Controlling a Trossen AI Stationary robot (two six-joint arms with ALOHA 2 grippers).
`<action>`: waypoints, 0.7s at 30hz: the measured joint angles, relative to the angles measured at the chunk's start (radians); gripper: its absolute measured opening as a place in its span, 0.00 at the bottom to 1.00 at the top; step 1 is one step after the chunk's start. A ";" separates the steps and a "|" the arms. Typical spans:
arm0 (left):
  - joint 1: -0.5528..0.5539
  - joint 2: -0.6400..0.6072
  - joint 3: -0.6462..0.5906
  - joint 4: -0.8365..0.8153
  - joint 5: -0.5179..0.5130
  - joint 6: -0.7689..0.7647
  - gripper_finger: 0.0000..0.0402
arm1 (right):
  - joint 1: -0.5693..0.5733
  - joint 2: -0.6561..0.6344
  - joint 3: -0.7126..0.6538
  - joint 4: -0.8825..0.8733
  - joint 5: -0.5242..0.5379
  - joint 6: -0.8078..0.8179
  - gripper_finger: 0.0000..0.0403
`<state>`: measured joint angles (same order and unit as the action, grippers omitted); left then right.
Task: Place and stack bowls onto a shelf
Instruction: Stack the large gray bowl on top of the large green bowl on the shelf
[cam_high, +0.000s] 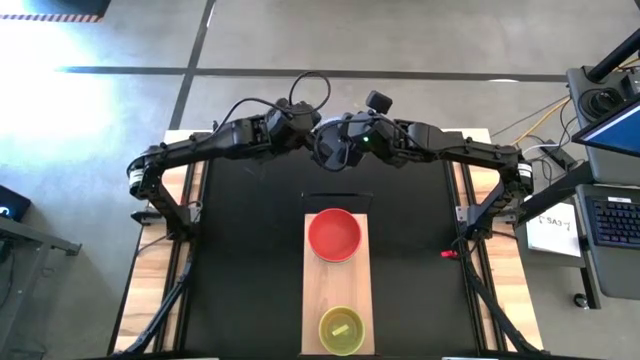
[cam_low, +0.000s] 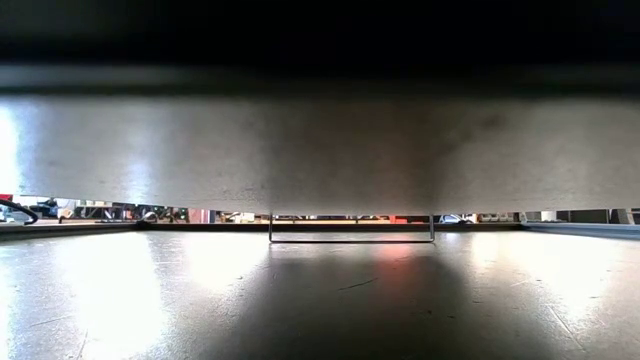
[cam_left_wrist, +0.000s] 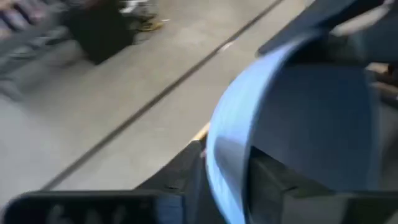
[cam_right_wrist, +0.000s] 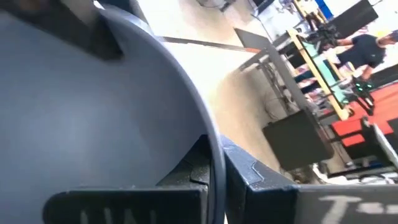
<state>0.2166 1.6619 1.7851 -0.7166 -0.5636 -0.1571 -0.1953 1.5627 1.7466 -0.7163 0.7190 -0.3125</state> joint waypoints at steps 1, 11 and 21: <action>0.001 0.000 0.000 0.015 0.038 0.004 0.25 | 0.001 0.000 0.000 0.000 -0.002 0.003 0.02; 0.000 -0.024 0.000 0.038 0.188 0.071 0.47 | -0.047 -0.026 -0.001 -0.183 -0.017 0.132 0.02; 0.000 -0.066 0.001 -0.010 0.184 0.039 0.46 | -0.237 -0.096 -0.001 -0.422 -0.448 0.472 0.02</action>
<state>0.2171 1.5960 1.7859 -0.7262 -0.3799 -0.1179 -0.4319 1.4669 1.7454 -1.1378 0.2709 0.1598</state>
